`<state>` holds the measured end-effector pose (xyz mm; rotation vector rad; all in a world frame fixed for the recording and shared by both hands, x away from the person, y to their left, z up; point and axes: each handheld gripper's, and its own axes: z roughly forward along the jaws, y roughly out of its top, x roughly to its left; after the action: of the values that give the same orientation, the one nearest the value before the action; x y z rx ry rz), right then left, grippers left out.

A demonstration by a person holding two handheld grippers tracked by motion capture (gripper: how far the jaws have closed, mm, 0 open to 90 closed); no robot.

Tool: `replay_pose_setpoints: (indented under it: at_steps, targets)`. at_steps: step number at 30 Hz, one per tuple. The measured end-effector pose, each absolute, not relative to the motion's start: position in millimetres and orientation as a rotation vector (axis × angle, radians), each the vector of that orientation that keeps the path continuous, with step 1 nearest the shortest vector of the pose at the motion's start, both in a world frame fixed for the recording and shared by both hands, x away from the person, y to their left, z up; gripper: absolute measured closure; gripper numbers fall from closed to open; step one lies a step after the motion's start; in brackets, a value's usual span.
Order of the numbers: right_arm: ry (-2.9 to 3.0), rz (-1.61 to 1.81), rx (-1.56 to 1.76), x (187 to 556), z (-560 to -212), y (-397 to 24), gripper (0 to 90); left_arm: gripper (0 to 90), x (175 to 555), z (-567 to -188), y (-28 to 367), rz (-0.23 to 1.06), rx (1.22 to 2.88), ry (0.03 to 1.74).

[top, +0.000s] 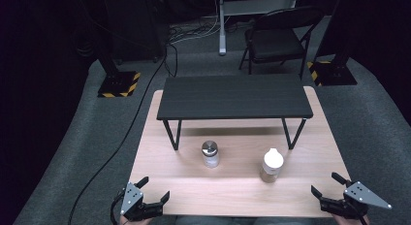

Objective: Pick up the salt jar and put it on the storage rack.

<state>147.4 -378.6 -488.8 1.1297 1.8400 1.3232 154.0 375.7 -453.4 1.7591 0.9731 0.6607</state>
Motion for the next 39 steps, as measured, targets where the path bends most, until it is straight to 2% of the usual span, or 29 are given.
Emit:
replay_pose_setpoints:
  at_steps: [39]
  targets:
    - [1.845, 1.328, 1.127, 148.4, -489.2, -377.8, 7.5, 4.2, 221.9, -463.8, 355.9, 0.53, 1.795, 0.882]
